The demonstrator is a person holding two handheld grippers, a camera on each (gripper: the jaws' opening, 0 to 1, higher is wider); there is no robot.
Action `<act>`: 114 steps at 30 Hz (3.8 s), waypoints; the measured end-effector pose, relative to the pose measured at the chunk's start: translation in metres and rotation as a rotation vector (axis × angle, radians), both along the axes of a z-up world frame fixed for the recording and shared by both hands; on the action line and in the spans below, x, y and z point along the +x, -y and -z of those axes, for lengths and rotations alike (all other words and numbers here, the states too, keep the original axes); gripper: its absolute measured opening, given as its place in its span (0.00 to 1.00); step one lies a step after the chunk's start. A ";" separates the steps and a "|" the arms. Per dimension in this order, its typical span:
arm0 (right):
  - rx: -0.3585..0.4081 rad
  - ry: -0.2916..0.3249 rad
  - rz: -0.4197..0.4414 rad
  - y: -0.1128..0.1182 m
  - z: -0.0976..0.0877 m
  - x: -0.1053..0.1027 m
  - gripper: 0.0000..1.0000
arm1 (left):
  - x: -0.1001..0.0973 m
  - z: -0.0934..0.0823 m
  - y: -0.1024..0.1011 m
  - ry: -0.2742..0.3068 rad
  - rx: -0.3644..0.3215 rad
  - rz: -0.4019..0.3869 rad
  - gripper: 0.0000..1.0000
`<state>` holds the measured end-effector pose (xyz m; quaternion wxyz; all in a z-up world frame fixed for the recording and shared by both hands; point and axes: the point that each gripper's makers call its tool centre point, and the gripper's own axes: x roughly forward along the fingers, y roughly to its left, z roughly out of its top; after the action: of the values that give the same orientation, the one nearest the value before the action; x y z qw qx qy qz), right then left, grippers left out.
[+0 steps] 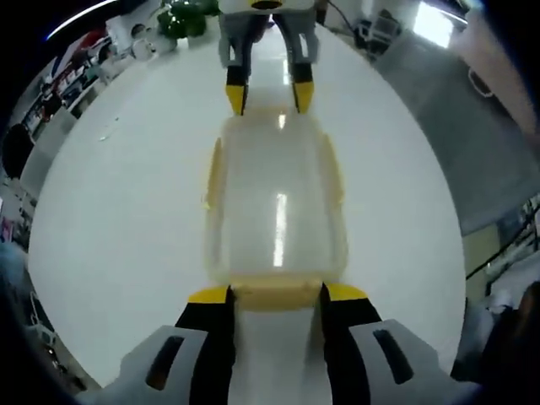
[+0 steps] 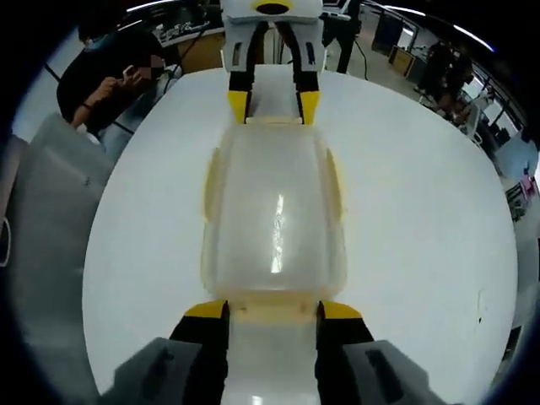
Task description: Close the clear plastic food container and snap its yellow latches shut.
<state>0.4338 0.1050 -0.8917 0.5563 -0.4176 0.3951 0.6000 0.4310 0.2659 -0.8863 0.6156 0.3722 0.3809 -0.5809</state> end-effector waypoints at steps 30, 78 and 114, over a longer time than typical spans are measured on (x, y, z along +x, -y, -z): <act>-0.025 0.008 -0.011 0.002 -0.015 -0.002 0.37 | -0.001 -0.011 0.003 -0.026 0.062 -0.026 0.37; -0.034 0.076 -0.010 0.057 -0.096 -0.019 0.37 | -0.017 -0.099 0.058 0.083 0.095 0.011 0.37; -0.119 0.057 0.077 0.184 -0.094 -0.024 0.37 | -0.010 -0.093 0.184 0.089 0.050 0.076 0.37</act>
<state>0.4100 -0.0794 -0.7977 0.5642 -0.4513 0.4298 0.5415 0.4212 0.0822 -0.7932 0.6001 0.4270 0.3531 -0.5769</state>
